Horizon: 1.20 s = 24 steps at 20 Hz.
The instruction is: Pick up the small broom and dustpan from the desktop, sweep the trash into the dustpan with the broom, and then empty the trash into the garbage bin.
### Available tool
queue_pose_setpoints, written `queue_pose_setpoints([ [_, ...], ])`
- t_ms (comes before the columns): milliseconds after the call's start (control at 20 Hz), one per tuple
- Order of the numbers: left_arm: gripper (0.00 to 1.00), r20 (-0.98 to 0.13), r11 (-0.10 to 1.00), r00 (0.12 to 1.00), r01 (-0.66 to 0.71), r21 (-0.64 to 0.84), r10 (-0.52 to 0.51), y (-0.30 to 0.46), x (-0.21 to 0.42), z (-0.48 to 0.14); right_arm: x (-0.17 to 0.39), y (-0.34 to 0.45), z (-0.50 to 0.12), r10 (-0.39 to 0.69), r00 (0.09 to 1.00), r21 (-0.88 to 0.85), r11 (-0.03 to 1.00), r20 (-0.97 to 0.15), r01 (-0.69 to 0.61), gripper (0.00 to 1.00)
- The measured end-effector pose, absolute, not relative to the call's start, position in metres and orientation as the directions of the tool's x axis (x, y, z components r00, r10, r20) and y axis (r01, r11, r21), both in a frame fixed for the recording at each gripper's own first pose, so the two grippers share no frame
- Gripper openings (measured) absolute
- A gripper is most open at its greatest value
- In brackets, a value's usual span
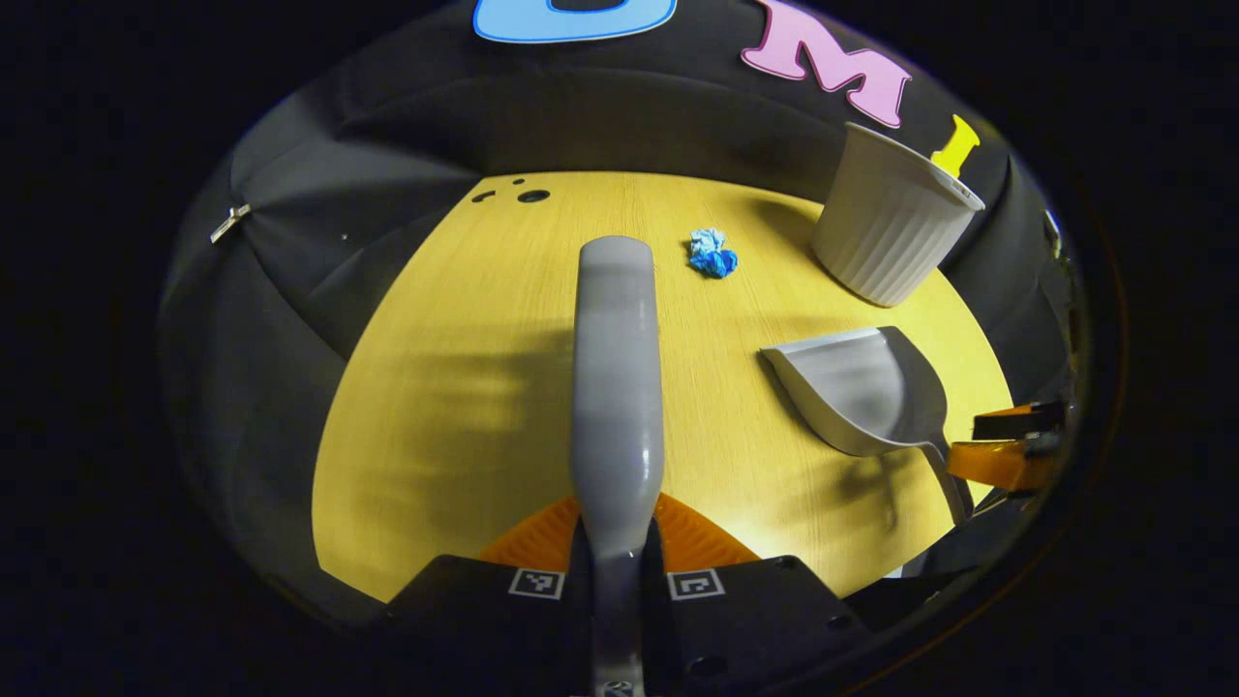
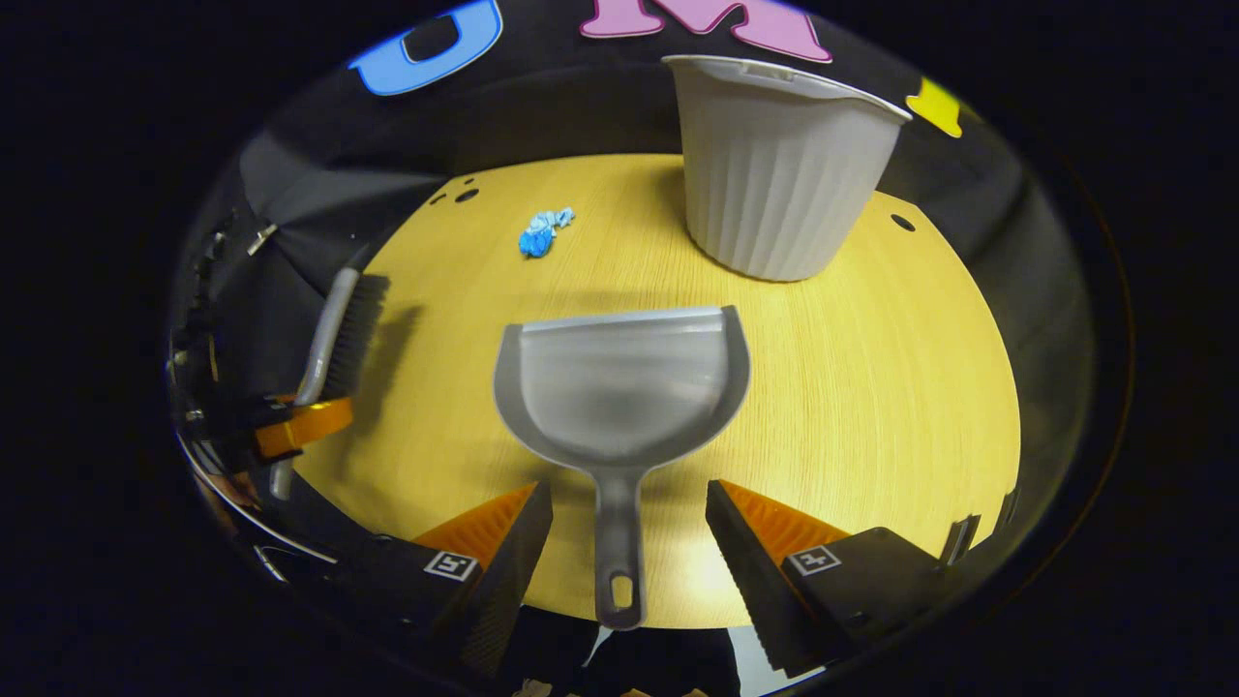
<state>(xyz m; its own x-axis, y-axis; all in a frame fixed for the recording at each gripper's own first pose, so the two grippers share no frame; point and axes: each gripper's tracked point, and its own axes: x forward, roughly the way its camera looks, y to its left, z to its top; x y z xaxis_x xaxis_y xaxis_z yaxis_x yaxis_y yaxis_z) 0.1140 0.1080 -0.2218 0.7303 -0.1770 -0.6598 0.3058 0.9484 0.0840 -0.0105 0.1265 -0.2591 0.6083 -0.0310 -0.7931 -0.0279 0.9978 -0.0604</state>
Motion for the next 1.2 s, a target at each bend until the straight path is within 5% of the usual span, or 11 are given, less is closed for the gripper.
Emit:
queue_pose_setpoints([
  [650,0.24,-0.637,0.948,0.750,0.304,0.092,-0.179,0.139,0.086,-0.203,0.022,0.130,-0.327,-0.109,0.529,-0.096,0.994,-0.841,0.052,0.95],
  [950,0.24,-0.643,0.945,0.743,0.313,0.090,-0.185,0.128,0.088,-0.199,0.023,0.127,-0.324,-0.101,0.561,-0.099,0.994,-0.822,0.034,0.62],
  [1050,0.24,-0.642,0.947,0.748,0.304,0.102,-0.171,0.123,0.097,-0.197,0.022,0.128,-0.323,-0.067,0.561,-0.073,0.997,-0.825,0.011,0.39],
  [1150,0.24,-0.647,0.951,0.743,0.295,0.090,-0.169,0.116,0.104,-0.196,0.020,0.127,-0.321,-0.038,0.549,-0.058,0.998,-0.835,-0.019,0.46],
  [1200,0.24,-0.652,0.953,0.739,0.292,0.085,-0.168,0.112,0.109,-0.197,0.020,0.128,-0.321,-0.024,0.546,-0.050,0.998,-0.837,-0.032,0.38],
])
